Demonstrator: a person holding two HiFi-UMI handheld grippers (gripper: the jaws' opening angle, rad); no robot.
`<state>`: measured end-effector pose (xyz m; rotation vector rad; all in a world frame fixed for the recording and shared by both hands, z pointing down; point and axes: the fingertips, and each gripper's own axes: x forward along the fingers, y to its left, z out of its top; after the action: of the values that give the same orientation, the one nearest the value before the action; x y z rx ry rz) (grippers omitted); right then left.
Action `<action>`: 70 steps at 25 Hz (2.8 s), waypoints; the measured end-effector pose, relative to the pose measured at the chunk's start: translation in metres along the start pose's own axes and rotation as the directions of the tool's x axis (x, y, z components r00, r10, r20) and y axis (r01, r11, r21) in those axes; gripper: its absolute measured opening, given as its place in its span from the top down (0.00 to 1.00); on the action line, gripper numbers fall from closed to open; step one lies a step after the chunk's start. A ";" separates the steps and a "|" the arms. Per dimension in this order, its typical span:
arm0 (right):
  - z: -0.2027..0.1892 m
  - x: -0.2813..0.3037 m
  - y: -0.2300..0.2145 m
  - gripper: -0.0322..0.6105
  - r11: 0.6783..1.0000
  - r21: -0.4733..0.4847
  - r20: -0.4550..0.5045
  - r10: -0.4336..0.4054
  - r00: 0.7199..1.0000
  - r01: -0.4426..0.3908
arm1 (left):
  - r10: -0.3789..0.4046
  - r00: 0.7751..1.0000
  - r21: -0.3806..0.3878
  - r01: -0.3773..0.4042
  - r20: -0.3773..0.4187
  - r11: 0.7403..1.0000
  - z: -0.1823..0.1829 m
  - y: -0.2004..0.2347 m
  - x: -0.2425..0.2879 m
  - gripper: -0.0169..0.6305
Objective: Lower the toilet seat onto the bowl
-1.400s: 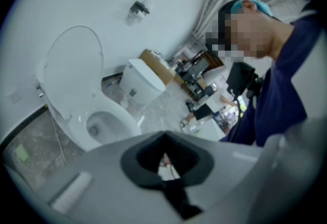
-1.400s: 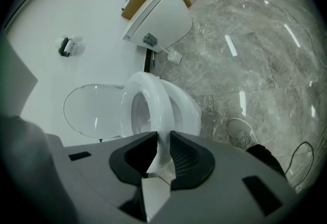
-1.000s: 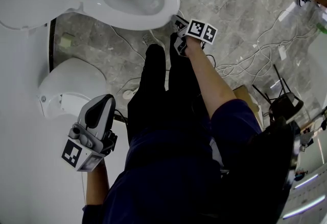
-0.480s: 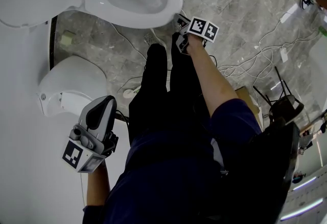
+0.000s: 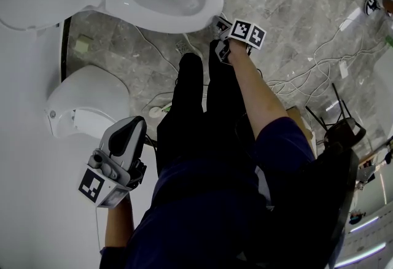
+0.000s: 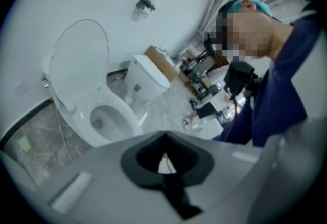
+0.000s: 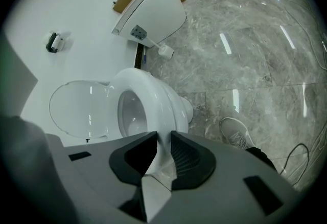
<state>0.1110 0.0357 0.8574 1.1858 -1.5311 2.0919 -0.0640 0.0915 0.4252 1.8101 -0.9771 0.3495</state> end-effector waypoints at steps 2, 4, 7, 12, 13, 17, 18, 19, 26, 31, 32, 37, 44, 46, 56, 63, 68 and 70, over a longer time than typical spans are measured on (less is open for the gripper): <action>0.001 -0.001 0.000 0.83 1.000 -0.002 0.003 0.004 1.000 -0.004 | -0.005 1.000 -0.003 0.005 0.000 1.000 -0.001 0.000 0.001 0.98; 0.002 0.000 0.000 0.83 1.000 -0.005 0.005 0.006 1.000 -0.006 | -0.010 1.000 -0.003 0.010 0.003 1.000 -0.001 0.001 0.003 0.98; 0.002 -0.003 0.005 0.83 1.000 -0.024 0.004 0.008 1.000 -0.007 | -0.021 1.000 0.003 0.021 0.018 1.000 0.001 0.000 0.004 0.98; 0.005 -0.028 0.029 0.84 0.997 -0.062 0.009 0.038 0.999 -0.037 | -0.043 0.997 0.040 0.041 0.062 0.998 0.015 -0.014 -0.003 0.98; 0.009 -0.035 0.039 0.84 0.996 -0.077 0.014 0.054 0.998 -0.053 | -0.050 0.996 0.052 0.046 0.076 0.998 0.018 -0.018 -0.004 0.98; 0.018 -0.069 0.097 0.86 0.974 -0.180 0.021 0.140 0.990 -0.134 | -0.083 0.987 0.101 0.070 0.141 0.992 0.041 -0.033 -0.017 0.98; 0.017 -0.080 0.117 0.86 0.964 -0.210 0.018 0.169 0.985 -0.161 | -0.092 0.983 0.113 0.074 0.159 0.991 0.046 -0.038 -0.022 0.98; 0.017 -0.093 0.137 0.86 0.952 -0.241 0.016 0.200 0.980 -0.190 | -0.101 0.979 0.127 0.079 0.178 0.989 0.051 -0.044 -0.028 0.98; 0.016 -0.203 0.326 0.90 0.732 -0.527 -0.062 0.474 0.879 -0.432 | -0.148 0.926 0.247 0.062 0.347 0.967 0.093 -0.078 -0.068 0.98; -0.024 -0.290 0.445 0.91 0.497 -0.704 -0.163 0.581 0.797 -0.506 | -0.189 0.876 0.323 0.041 0.444 0.946 0.118 -0.107 -0.107 0.98; -0.031 -0.305 0.467 0.91 0.446 -0.729 -0.183 0.604 0.776 -0.520 | -0.197 0.864 0.344 0.030 0.464 0.938 0.125 -0.110 -0.113 0.98; -0.074 -0.370 0.541 0.92 0.236 -0.822 -0.261 0.651 0.712 -0.518 | -0.233 0.811 0.416 -0.014 0.537 0.909 0.144 -0.121 -0.143 0.98; -0.115 -0.430 0.582 0.93 0.033 -0.902 -0.307 0.651 0.694 -0.430 | -0.267 0.767 0.457 -0.039 0.583 0.888 0.155 -0.139 -0.168 0.98; -0.119 -0.434 0.585 0.94 -0.005 -0.917 -0.308 0.645 0.700 -0.399 | -0.272 0.760 0.470 -0.050 0.590 0.881 0.157 -0.140 -0.172 0.98; -0.121 -0.425 0.577 0.94 -0.009 -0.924 -0.312 0.597 0.739 -0.383 | -0.239 0.754 0.438 -0.072 0.612 0.896 0.150 -0.122 -0.180 0.98; -0.118 -0.420 0.575 0.94 -0.003 -0.918 -0.326 0.577 0.749 -0.398 | -0.206 0.754 0.403 -0.083 0.623 0.912 0.148 -0.113 -0.180 0.98; -0.116 -0.415 0.569 0.94 0.003 -0.911 -0.338 0.567 0.751 -0.412 | -0.190 0.756 0.391 -0.093 0.626 0.916 0.146 -0.112 -0.177 0.98; -0.114 -0.415 0.565 0.94 0.007 -0.910 -0.339 0.564 0.753 -0.415 | -0.185 0.758 0.386 -0.095 0.625 0.918 0.144 -0.114 -0.174 0.98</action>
<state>-0.0489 0.0096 0.1658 0.1862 -2.9244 0.6384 -0.1152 0.0652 0.1790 2.4054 -1.4110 -0.1656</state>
